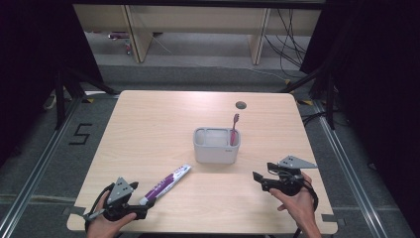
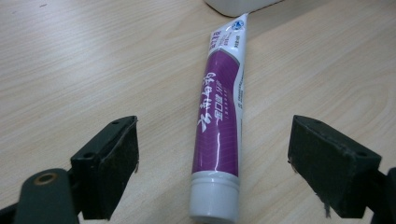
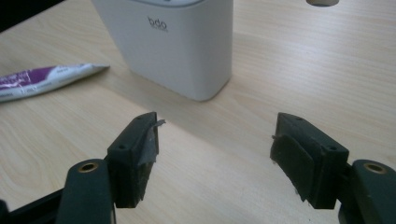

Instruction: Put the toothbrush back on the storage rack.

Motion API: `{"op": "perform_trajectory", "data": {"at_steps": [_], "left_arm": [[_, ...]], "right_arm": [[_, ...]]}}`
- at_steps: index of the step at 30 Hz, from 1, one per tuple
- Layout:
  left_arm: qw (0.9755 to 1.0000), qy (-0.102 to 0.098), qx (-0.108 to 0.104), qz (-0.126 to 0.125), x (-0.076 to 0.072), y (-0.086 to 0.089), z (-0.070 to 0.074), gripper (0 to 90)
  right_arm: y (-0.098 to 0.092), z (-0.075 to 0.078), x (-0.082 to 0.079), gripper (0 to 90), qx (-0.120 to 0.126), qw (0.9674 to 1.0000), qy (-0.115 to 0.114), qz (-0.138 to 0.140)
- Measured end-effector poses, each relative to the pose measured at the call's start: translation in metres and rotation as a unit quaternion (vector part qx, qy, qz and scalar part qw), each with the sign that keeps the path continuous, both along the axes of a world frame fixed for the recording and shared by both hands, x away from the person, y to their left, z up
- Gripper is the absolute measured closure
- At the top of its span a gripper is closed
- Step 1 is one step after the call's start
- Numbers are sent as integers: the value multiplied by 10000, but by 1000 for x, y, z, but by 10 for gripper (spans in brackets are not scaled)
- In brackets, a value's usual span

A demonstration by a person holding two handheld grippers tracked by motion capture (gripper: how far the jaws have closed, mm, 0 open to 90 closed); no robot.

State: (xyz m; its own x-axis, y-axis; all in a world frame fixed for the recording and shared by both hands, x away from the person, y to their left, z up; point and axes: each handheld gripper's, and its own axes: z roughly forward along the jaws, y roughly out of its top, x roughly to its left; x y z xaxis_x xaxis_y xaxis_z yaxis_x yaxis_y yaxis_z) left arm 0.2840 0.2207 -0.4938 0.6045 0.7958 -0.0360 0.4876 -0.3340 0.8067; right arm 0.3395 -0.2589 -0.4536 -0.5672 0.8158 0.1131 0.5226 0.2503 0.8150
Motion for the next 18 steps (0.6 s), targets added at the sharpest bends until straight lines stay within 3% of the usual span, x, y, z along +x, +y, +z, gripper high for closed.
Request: {"op": "perform_trajectory", "data": {"at_steps": [2, 3, 4, 8, 9, 12, 13, 18], "left_arm": [[10000, 3, 4, -6, 0, 0, 0, 159], [10000, -3, -59, 34, 0, -1, 0, 159], [10000, 13, -24, 6, 0, 0, 0, 159], [10000, 10, -1, 5, 0, 0, 0, 159], [10000, 7, -5, 2, 0, 0, 0, 159], [10000, 22, 17, 37, 0, 0, 0, 159], [10000, 2, -28, 24, 0, 0, 0, 159], [10000, 9, -13, 17, 0, 1, 0, 159]], "right_arm": [[1, -1, -1, 318, 70, 10000, 64, 10], [3, -3, -4, 318, 194, 9996, 200, 6], [4, -5, -6, 317, 157, 9999, 66, 26], [6, -8, -9, 312, 179, 9997, 117, 72], [4, -8, -9, 310, 1, 9999, 63, 141], [5, -11, -11, 307, -15, 9998, 78, 182], [7, -12, -13, 307, 60, 9996, 219, 148], [8, -15, -19, 286, -121, 9995, 130, 264]]}}
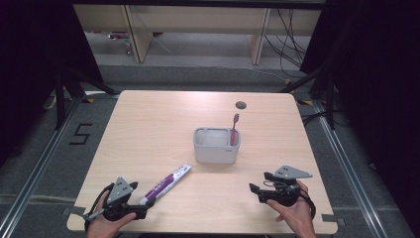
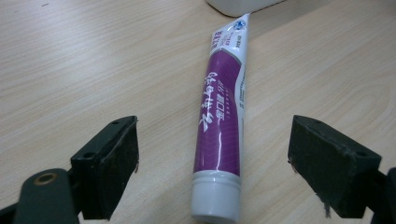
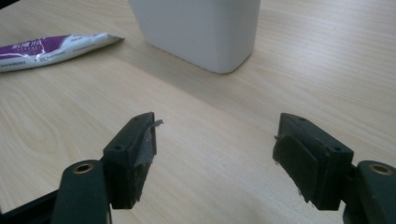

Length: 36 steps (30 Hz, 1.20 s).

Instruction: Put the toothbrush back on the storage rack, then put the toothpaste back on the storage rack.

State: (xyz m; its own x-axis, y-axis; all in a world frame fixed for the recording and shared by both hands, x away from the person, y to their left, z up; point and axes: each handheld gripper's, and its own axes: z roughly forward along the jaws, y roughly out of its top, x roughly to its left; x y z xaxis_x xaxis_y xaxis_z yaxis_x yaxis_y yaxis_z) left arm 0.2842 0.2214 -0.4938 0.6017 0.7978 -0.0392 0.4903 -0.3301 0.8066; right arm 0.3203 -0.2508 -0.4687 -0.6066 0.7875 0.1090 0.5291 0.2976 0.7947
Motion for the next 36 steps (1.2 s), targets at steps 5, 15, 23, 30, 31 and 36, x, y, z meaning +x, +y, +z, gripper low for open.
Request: {"op": "perform_trajectory", "data": {"at_steps": [5, 15, 23, 30, 31, 36], "left_arm": [[10000, 4, -9, 8, 0, 0, 0, 159], [9999, -10, -125, 66, 0, -2, -1, 159], [9999, -22, -140, 77, -1, -2, -1, 159], [9998, -25, -167, 75, 0, -3, -2, 159], [10000, 8, -6, 23, 0, -1, -1, 159], [9998, -17, -160, 78, 0, -3, -2, 159]], "right_arm": [[0, -3, -5, 278, -43, 9999, 126, 32], [-2, -11, -15, 233, -58, 9996, 253, 59], [-4, -14, -24, 218, -98, 9991, 377, 139], [-9, -16, -31, 218, -28, 9983, 551, 168], [-10, -17, -32, 218, -17, 9982, 572, 163], [-14, -18, -39, 220, -75, 9979, 643, 30]]}}
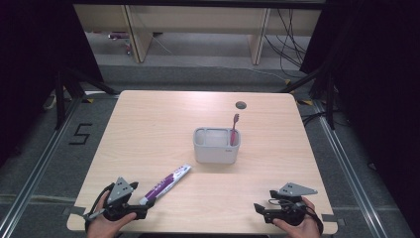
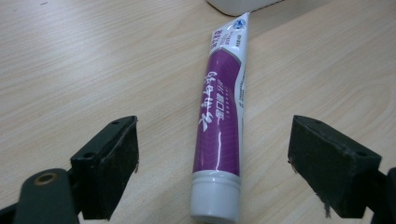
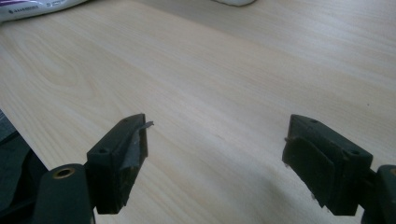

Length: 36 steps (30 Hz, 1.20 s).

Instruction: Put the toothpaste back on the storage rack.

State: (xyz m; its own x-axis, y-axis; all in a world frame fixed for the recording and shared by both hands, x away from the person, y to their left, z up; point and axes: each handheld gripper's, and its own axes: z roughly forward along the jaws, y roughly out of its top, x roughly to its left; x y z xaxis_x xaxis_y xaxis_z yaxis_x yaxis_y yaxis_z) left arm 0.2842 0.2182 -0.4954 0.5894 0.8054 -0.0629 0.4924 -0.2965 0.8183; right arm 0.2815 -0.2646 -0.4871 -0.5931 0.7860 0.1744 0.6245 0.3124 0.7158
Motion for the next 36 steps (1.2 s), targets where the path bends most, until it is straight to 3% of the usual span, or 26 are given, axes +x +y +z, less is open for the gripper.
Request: {"op": "perform_trajectory", "data": {"at_steps": [5, 7, 8, 9, 10, 13, 14, 15, 16, 17, 18, 19, 20, 21, 22, 23, 26, 29, 31, 33, 36], "left_arm": [[10000, 11, 39, -61, 1, 0, 1, 159], [9999, 26, 102, -84, 1, 1, 2, 157], [10000, 25, -5, -83, 3, -1, 1, 157], [10000, 25, -5, -83, 3, -1, 1, 157], [9998, 70, 74, -150, 4, -1, 2, 157], [9999, 48, -21, -157, 5, -4, 3, 157], [9997, 56, 73, -220, 6, -4, 4, 157], [9998, 44, -34, -183, 7, -7, 4, 157], [9998, 53, 21, -213, 8, -6, 5, 157], [9998, 51, -60, -183, 10, -8, 4, 157], [9998, 45, -27, -187, 12, -8, 5, 157], [9998, 14, -36, -180, 14, -9, 5, 157], [9995, 33, 142, -280, 16, -7, 6, 157], [9995, 33, 142, -280, 16, -7, 6, 157], [9996, 39, 79, -271, 18, -9, 6, 157], [9997, 54, 37, -239, 19, -11, 5, 157], [9993, 89, 111, -332, 24, -15, 5, 157], [9995, 97, -17, -308, 26, -19, 4, 158], [9988, 145, 217, -418, 29, -19, 6, 160], [9985, 134, 244, -467, 32, -21, 6, 168], [9977, 143, 314, -589, 36, -21, 9, 223]], "right_arm": [[-5, -2, -3, 225, -111, 9999, -31, 1], [-6, -3, -3, 225, -36, 10000, 14, 7], [-5, -4, -7, 226, -71, 9997, 196, -106], [-5, -4, -7, 226, -71, 9997, 196, -106], [-7, -5, -5, 228, -174, 9998, 40, 21], [-7, -5, -6, 229, -184, 9998, 57, 13], [-5, -4, -9, 231, -83, 9996, 237, -102], [-5, -4, -9, 231, -83, 9996, 237, -102], [-7, -5, -7, 231, -176, 9998, 65, 6], [-8, -7, -7, 231, -89, 9999, 61, 69], [-8, -6, -9, 231, -94, 9998, 158, 15], [-9, -5, -10, 231, -158, 9998, 107, 32], [-10, -6, -9, 231, -78, 9998, 110, 127], [-10, -6, -9, 231, -78, 9998, 110, 127], [-10, -6, -11, 232, -47, 9998, 173, 33], [-11, -6, -12, 233, -180, 9998, 39, -13], [-12, -6, -14, 233, -181, 9998, 65, -13], [-13, -7, -14, 234, -116, 9999, 99, 28], [-14, -7, -14, 234, -89, 9998, 146, 119], [-14, -6, -15, 235, -207, 9998, 37, -15], [-13, -6, -16, 235, -94, 9999, 100, 8]]}}
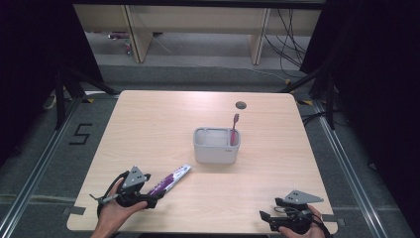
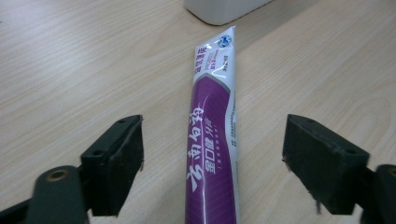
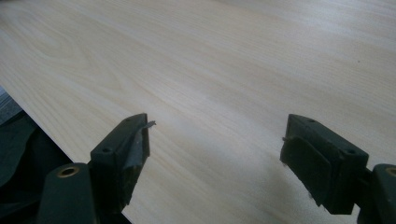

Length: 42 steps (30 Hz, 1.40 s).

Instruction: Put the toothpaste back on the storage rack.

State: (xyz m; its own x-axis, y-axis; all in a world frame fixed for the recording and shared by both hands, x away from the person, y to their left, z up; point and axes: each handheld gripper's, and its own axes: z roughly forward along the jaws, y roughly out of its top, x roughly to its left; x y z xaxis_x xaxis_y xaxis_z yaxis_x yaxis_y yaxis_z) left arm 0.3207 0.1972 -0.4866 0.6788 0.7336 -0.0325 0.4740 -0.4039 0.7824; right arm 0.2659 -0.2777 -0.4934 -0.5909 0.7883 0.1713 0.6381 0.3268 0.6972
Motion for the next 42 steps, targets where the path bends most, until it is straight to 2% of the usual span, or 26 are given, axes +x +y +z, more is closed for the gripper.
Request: {"op": "perform_trajectory", "data": {"at_steps": [5, 7, 8, 9, 11, 13, 17, 18, 19, 20, 22, 23, 24, 28, 30, 31, 32, 35, 36, 38, 41, 42], "left_arm": [[9998, 141, 92, -96, 9, -1, 4, 279], [9990, 300, 253, -210, 14, -4, 4, 310], [9990, 300, 253, -210, 14, -4, 4, 321], [9983, 367, 365, -267, 17, -5, 3, 334], [9982, 412, 334, -266, 18, -7, 3, 357], [9972, 529, 435, -310, 23, -10, 4, 378], [9962, 608, 521, -348, 27, -12, 3, 410], [9950, 672, 605, -412, 30, -14, 3, 426], [9950, 672, 605, -412, 30, -14, 3, 433], [9945, 676, 662, -438, 31, -16, 2, 440], [9919, 820, 832, -500, 33, -18, 3, 444], [9911, 846, 865, -553, 34, -18, 2, 449], [9904, 877, 914, -558, 35, -20, 2, 460], [9889, 941, 979, -596, 37, -23, 3, 477], [9868, 986, 1098, -670, 39, -25, 5, 504], [9868, 986, 1098, -670, 39, -25, 5, 510], [9846, 1082, 1186, -693, 41, -26, 6, 514], [9845, 1095, 1223, -616, 42, -29, 4, 525], [9837, 1117, 1247, -662, 43, -29, 3, 529], [9825, 1178, 1280, -671, 44, -31, 2, 535], [9819, 1226, 1278, -675, 46, -31, 0, 533], [9809, 1252, 1313, -702, 47, -33, -1, 542]], "right_arm": [[-1, 1, -1, 237, -59, 10000, -54, -19], [1, 0, -3, 237, 45, 9999, 53, -78], [1, 0, -3, 238, 43, 10000, 35, -59], [1, 0, -3, 239, 30, 10000, 38, -54], [1, 0, -3, 240, 41, 10000, 47, -60], [0, 0, -3, 239, 41, 10000, 34, -62], [-1, 1, -3, 240, 17, 10000, -22, -32], [-1, 2, -3, 241, -53, 10000, -54, -7], [-1, 2, -3, 241, -53, 10000, -54, -7], [2, 2, -5, 242, 56, 10000, 43, -68], [0, 3, -4, 242, -40, 10000, -45, 16], [1, 2, -4, 242, 36, 10000, 30, 35], [0, 2, -4, 242, -28, 10000, -78, 45], [0, 3, -5, 243, -81, 9999, -83, 4], [0, 4, -6, 244, -65, 9999, -79, 2], [0, 4, -6, 244, -65, 9999, -79, 2], [0, 3, -6, 244, 1, 10000, -29, 64], [0, 3, -7, 245, -44, 10000, -37, -24], [1, 4, -9, 246, 18, 9999, 98, -122], [-1, 4, -8, 246, -61, 9999, -78, -16], [-1, 4, -8, 246, -44, 10000, -68, -19], [-1, 3, -8, 248, 21, 10000, -20, 6]]}}
